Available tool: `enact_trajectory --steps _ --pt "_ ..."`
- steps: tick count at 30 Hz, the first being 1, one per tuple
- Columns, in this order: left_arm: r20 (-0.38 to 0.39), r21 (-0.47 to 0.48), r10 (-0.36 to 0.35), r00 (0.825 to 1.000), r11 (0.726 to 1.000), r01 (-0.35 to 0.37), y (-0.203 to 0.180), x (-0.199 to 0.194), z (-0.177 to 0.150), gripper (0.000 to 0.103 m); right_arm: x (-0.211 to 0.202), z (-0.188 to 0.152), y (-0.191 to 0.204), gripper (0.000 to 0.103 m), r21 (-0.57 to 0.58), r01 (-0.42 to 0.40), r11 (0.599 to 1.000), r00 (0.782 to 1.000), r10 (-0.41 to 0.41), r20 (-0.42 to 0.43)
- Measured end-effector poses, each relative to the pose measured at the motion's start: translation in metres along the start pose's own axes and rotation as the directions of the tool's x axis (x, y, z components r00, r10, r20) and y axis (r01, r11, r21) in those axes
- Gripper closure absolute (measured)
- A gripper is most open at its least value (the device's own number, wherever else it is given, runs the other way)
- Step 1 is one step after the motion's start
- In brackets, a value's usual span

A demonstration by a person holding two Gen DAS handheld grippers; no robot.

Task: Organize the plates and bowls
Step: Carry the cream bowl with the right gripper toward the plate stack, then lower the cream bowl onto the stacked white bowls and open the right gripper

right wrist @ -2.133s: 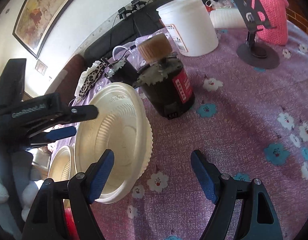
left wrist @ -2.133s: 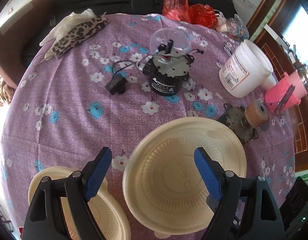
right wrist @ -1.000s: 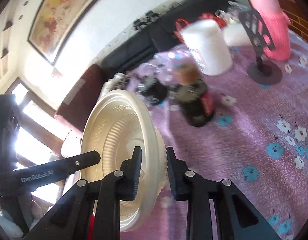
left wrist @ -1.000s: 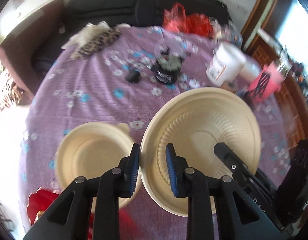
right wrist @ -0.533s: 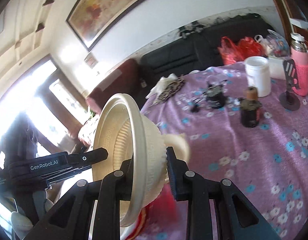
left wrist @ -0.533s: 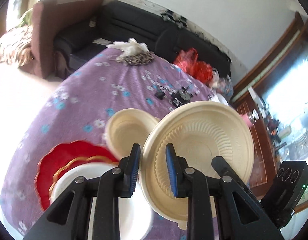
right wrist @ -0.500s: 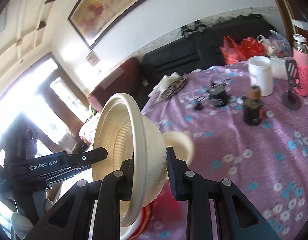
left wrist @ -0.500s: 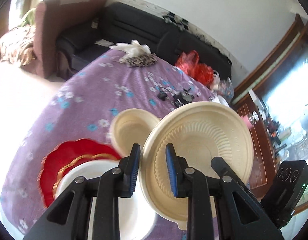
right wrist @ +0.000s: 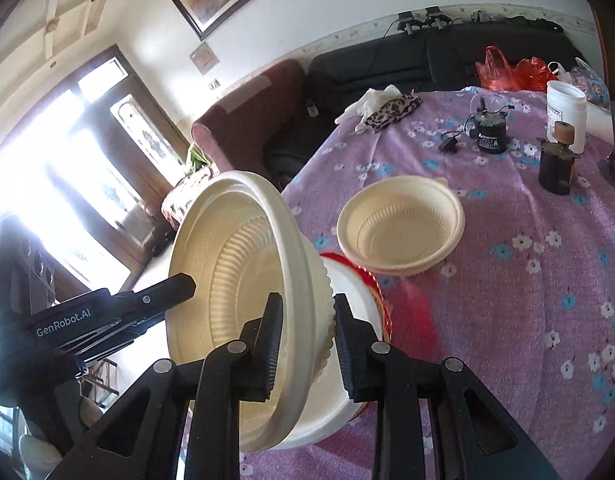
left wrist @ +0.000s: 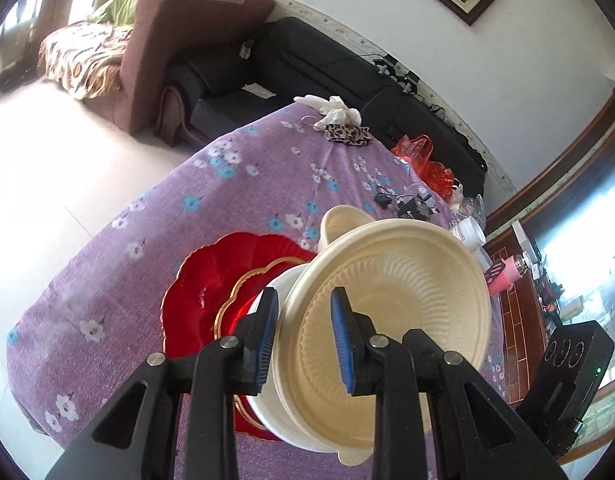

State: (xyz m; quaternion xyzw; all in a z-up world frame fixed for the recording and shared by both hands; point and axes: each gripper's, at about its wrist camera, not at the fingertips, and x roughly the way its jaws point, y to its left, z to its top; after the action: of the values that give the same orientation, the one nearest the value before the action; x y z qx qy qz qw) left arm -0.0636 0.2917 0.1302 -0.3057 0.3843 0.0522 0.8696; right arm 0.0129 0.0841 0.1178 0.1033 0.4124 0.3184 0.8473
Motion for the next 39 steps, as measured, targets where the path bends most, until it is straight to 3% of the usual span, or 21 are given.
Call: enact_trajectory --steps 7,11,15,20,22,26,28,32,35,38,39 --pt "-0.025 -0.033 -0.004 1.000 0.999 0.003 0.018 0.011 -0.005 0.078 0.013 -0.009 0.006 0.074 -0.035 0.047 0.998 0.998 -0.048 -0.039" --pt "-0.023 -0.033 -0.003 1.000 0.999 0.002 0.021 0.011 -0.006 0.078 0.011 -0.009 0.012 0.072 -0.067 0.076 0.995 0.997 -0.078 -0.019" --pt "-0.015 -0.036 0.005 1.000 0.999 -0.006 0.023 0.011 -0.006 0.078 0.006 -0.008 0.016 0.042 -0.094 0.109 0.990 0.994 -0.108 0.017" --pt "-0.005 -0.038 0.015 1.000 0.999 -0.015 0.026 0.009 -0.007 0.076 -0.001 -0.005 0.017 0.040 -0.112 0.140 0.984 0.989 -0.134 0.055" --pt "0.006 -0.041 0.008 1.000 0.999 -0.007 0.026 0.006 -0.007 0.073 -0.004 -0.003 0.015 0.040 -0.111 0.142 0.984 0.989 -0.136 0.066" --pt "0.075 -0.034 0.031 0.997 0.999 -0.029 0.024 -0.010 -0.010 0.045 -0.015 0.001 0.009 0.040 -0.091 0.143 0.986 0.987 -0.134 0.093" --pt "0.126 -0.016 0.056 0.990 0.998 -0.054 0.019 -0.021 -0.013 0.041 -0.020 0.001 0.005 0.038 -0.081 0.147 0.986 0.985 -0.138 0.105" --pt "0.255 0.057 0.128 0.958 0.987 -0.147 0.000 -0.045 -0.023 0.025 -0.027 0.000 -0.004 0.035 -0.062 0.158 0.986 0.981 -0.150 0.121" --pt "0.372 0.114 0.195 0.908 0.961 -0.253 -0.023 -0.062 -0.034 0.015 -0.031 -0.001 -0.012 0.034 -0.043 0.160 0.986 0.981 -0.153 0.122" --pt "0.487 0.163 0.229 0.843 0.924 -0.346 -0.049 -0.075 -0.047 0.001 -0.035 -0.002 -0.021 0.034 -0.029 0.162 0.986 0.980 -0.157 0.125" --pt "0.502 0.174 0.228 0.834 0.918 -0.355 -0.053 -0.077 -0.049 0.000 -0.037 -0.003 -0.024 0.034 -0.025 0.163 0.986 0.979 -0.159 0.127"
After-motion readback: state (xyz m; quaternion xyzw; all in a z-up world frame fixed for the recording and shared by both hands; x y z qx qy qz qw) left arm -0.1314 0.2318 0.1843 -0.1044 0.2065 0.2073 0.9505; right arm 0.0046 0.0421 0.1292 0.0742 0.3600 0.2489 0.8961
